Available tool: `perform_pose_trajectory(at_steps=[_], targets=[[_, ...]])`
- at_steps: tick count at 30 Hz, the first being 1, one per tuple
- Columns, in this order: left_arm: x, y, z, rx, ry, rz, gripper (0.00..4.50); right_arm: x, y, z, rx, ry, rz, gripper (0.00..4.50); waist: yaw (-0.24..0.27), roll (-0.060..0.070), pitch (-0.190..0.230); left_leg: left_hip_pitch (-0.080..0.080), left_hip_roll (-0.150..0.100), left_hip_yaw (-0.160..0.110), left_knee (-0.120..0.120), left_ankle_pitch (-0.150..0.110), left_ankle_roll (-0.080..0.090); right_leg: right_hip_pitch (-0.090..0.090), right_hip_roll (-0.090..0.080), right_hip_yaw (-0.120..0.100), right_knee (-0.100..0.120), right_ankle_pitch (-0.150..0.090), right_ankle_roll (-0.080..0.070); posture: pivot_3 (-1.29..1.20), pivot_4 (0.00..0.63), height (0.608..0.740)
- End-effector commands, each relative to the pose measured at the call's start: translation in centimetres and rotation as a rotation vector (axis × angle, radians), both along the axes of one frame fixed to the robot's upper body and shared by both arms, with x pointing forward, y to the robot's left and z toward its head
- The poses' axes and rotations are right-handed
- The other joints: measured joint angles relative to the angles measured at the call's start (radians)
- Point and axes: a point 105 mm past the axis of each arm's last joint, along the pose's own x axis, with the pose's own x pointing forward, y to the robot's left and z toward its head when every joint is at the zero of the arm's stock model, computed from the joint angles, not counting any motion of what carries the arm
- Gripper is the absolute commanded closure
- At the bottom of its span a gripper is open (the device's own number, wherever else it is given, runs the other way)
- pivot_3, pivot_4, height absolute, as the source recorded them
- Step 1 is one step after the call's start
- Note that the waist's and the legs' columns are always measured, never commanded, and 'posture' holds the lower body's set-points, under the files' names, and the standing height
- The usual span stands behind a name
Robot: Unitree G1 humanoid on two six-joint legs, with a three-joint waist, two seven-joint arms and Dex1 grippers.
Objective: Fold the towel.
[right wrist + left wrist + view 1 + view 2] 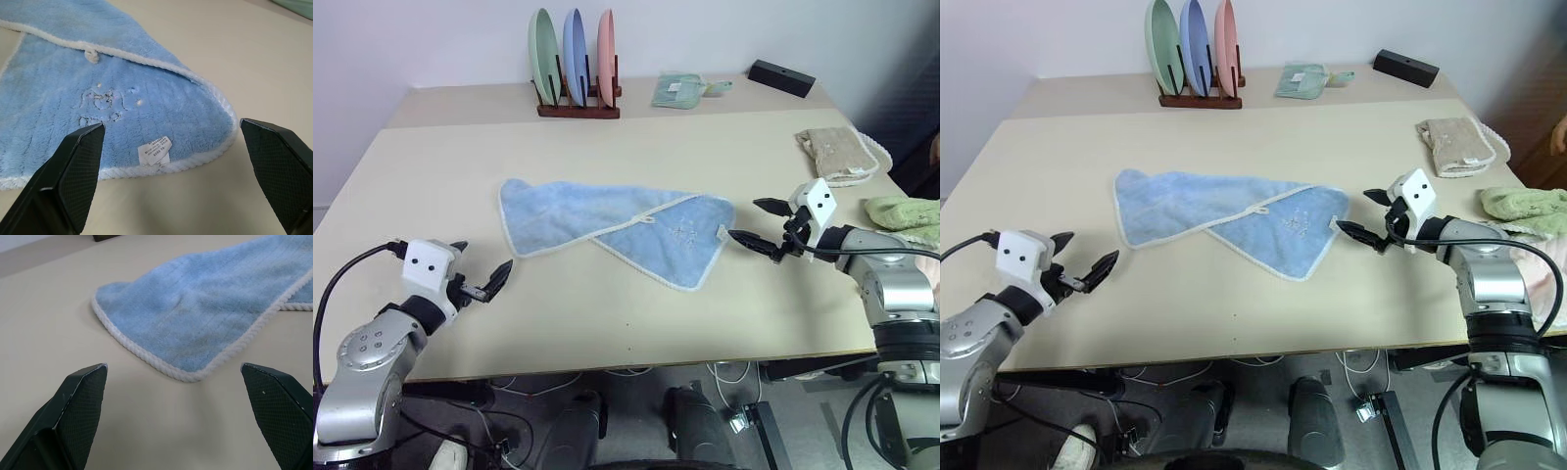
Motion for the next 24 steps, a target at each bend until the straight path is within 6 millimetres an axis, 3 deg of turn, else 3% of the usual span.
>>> perform_pose_trajectory(at_steps=[1, 11, 15, 19, 22, 24], targets=[[-0.2, 0.1, 1.2, 0.023, -0.035, -0.004, 0.03, -0.2, -0.2, 1.6, -0.008, -0.062, 0.003, 0.0, 0.0, 0.0, 0.0, 0.0, 0.0, 0.0, 0.0, 0.0, 0.0, 0.0, 0.0, 0.0, 0.0, 0.0, 0.0, 0.0, 0.15, 0.74], [-0.3, 0.5, 1.9, 0.036, -0.037, -0.003, 0.03, 0.1, 1.2, 1.0, 0.005, -0.07, 0.013, 0.0, 0.0, 0.0, 0.0, 0.0, 0.0, 0.0, 0.0, 0.0, 0.0, 0.0, 0.0, 0.0, 0.0, 0.0, 0.0, 0.0, 0.15, 0.74], [0.0, -0.7, 2.1, 0.047, -0.033, -0.054, 0.03, 0.0, 1.6, 0.7, 0.04, -0.063, 0.005, 0.0, 0.0, 0.0, 0.0, 0.0, 0.0, 0.0, 0.0, 0.0, 0.0, 0.0, 0.0, 0.0, 0.0, 0.0, 0.0, 0.0, 0.15, 0.74], [0.6, -4.8, 2.4, 0.154, -0.034, -0.22, 0.03, -0.7, 2.7, -0.6, 0.042, -0.004, 0.046, 0.0, 0.005, 0.0, 0.0, 0.0, 0.0, 0.0, 0.0, 0.0, 0.0, 0.0, 0.0, 0.0, 0.0, 0.0, 0.0, 0.0, 0.15, 0.74], [0.9, -7.4, 3.0, 0.235, -0.054, -0.336, 0.03, -1.0, 3.8, 0.3, 0.057, -0.027, 0.067, 0.0, 0.003, 0.0, 0.0, -0.001, -0.001, 0.0, 0.001, 0.0, 0.0, 0.0, 0.0, 0.001, 0.0, 0.0, 0.0, 0.0, 0.15, 0.74], [1.9, -8.0, 3.0, 0.285, -0.069, -0.322, 0.03, -0.9, 3.9, 0.6, 0.054, -0.054, 0.04, 0.0, 0.002, 0.0, 0.0, 0.0, 0.0, 0.0, 0.001, 0.0, 0.0, 0.0, 0.0, 0.001, 0.0, 0.0, 0.0, 0.0, 0.15, 0.74]])
